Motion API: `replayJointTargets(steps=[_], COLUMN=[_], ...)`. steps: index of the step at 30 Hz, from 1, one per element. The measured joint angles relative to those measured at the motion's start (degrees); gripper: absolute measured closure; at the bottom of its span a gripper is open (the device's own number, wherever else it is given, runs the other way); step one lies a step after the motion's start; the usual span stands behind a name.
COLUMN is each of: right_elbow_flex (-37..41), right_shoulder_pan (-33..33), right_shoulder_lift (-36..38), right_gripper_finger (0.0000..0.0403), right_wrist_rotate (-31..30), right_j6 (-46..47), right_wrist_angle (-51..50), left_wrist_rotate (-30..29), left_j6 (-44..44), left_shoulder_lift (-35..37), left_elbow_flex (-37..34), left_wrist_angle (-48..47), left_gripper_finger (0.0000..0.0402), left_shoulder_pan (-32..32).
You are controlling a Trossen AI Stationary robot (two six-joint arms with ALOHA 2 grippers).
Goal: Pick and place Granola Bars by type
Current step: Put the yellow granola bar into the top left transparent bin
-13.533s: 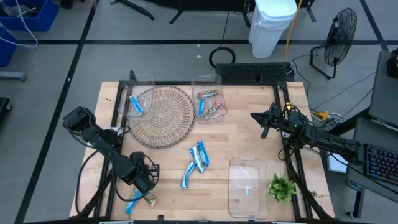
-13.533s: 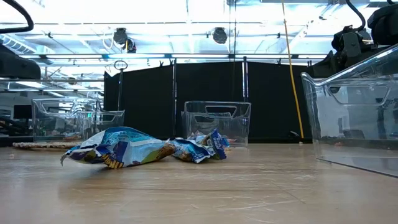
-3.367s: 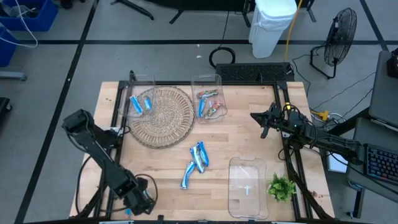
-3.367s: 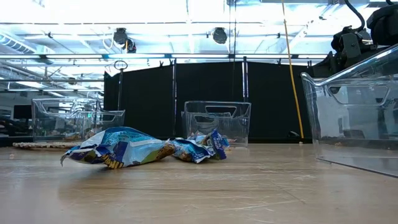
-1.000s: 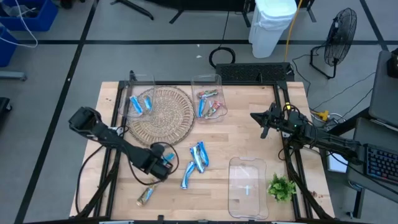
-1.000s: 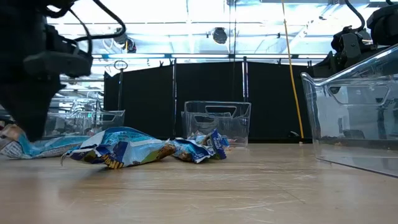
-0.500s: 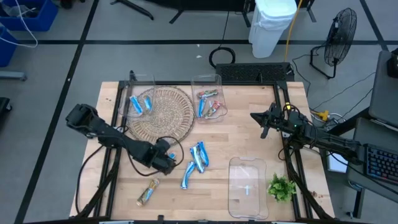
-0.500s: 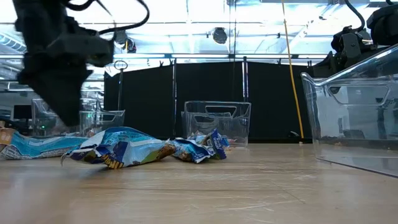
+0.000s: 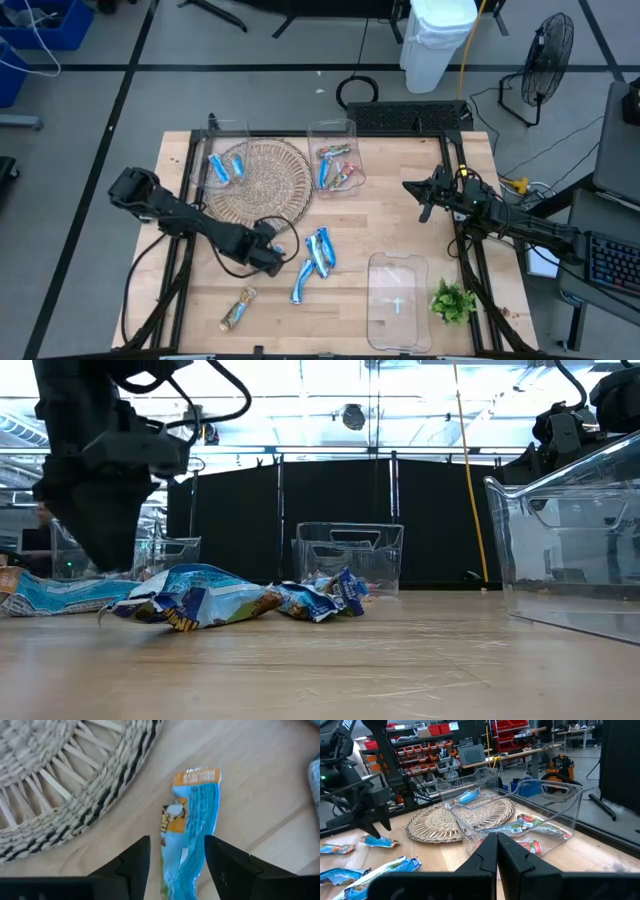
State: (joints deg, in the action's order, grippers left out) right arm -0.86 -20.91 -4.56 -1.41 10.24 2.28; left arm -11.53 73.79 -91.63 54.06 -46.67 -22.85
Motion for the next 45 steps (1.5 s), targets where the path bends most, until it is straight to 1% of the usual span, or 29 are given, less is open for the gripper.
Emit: replayJointTargets(steps=[5, 11, 16, 24, 32, 35, 38, 41, 45], right_elbow_flex=[0.0, 0.0, 0.0, 0.0, 0.0, 0.0, 0.0, 0.0, 0.0], right_shoulder_pan=[0.0, 0.0, 0.0, 0.0, 0.0, 0.0, 0.0, 0.0, 0.0], right_shoulder_lift=[0.0, 0.0, 0.0, 0.0, 0.0, 0.0, 0.0, 0.0, 0.0], right_gripper_finger=[0.0403, 0.0403, 0.0403, 0.0403, 0.0403, 0.0403, 0.0403, 0.0403, 0.0403], right_wrist_rotate=[0.0, 0.0, 0.0, 0.0, 0.0, 0.0, 0.0, 0.0, 0.0], right_j6=[0.0, 0.0, 0.0, 0.0, 0.0, 0.0, 0.0, 0.0, 0.0], right_wrist_angle=[0.0, 0.0, 0.0, 0.0, 0.0, 0.0, 0.0, 0.0, 0.0], left_wrist_rotate=[1.2, 1.8, 4.1, 4.1, 4.0, 4.1, 4.1, 4.1, 4.0], left_j6=[-0.2, -0.2, -0.1, -0.4, -1.1, -1.1, -1.5, -1.8, -2.8], left_shoulder_lift=[-2.2, -2.5, -2.8, -5.6, -6.3, -6.2, -6.2, -6.2, -6.2], left_elbow_flex=[0.0, 0.0, 0.0, 0.0, 0.0, 0.0, 0.0, 0.0, 0.0], left_wrist_angle=[0.4, 1.5, 3.1, 3.3, 3.4, 3.4, 3.4, 3.4, 3.4], left_gripper_finger=[0.0208, 0.0208, 0.0208, 0.0208, 0.0213, 0.0228, 0.0258, 0.0302, 0.0370], left_shoulder_pan=[0.0, 0.0, 0.0, -0.1, 0.0, 0.0, 0.0, 0.0, 0.0])
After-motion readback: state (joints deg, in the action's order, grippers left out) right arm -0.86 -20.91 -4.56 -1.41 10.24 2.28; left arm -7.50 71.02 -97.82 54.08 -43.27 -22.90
